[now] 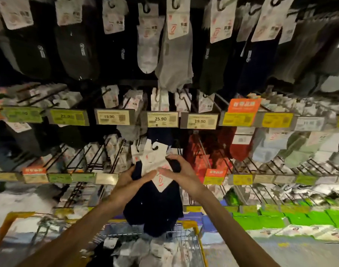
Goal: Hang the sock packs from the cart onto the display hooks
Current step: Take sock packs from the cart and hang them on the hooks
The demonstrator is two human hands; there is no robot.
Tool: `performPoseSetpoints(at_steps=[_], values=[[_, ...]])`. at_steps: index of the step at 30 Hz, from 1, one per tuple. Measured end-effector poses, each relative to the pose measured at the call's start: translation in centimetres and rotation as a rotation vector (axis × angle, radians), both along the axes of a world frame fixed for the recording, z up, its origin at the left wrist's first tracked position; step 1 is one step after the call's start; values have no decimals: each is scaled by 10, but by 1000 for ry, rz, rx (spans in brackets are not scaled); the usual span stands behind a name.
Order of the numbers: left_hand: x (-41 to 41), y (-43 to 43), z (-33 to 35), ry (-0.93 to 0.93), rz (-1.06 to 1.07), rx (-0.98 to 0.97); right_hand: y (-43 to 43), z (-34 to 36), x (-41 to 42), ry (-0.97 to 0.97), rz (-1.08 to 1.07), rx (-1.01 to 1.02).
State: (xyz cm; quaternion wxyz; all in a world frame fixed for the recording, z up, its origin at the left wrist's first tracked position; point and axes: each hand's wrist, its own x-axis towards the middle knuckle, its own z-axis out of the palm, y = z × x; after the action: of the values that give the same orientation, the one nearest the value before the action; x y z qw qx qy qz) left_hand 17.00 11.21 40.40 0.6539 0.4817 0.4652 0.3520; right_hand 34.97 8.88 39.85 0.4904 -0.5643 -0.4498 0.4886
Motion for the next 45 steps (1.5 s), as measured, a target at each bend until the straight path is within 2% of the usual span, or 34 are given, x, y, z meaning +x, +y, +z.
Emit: performPoseSetpoints(at_steps=[3,9,13,17,23,28,38,45], values=[[-1,3,1,-5,82,-11,13,-6,3,78,11,2],[-29,21,4,-17,204,-74,30,-3,9,275,-170,91],[-45,30,14,-37,213,-68,46,15,1,341,-205,218],[-56,37,21,-82,184,-89,59,31,-2,460,-268,229],[-65,50,18,-65,192,-69,69,35,-12,402,-389,251],[-65,63,20,-82,170,-79,67,33,-18,324,-363,316],[-66,70,16,-62,163,-79,84,26,-27,310,-422,269],[-74,68,16,-71,98,-54,110,26,-22,37,-383,314]])
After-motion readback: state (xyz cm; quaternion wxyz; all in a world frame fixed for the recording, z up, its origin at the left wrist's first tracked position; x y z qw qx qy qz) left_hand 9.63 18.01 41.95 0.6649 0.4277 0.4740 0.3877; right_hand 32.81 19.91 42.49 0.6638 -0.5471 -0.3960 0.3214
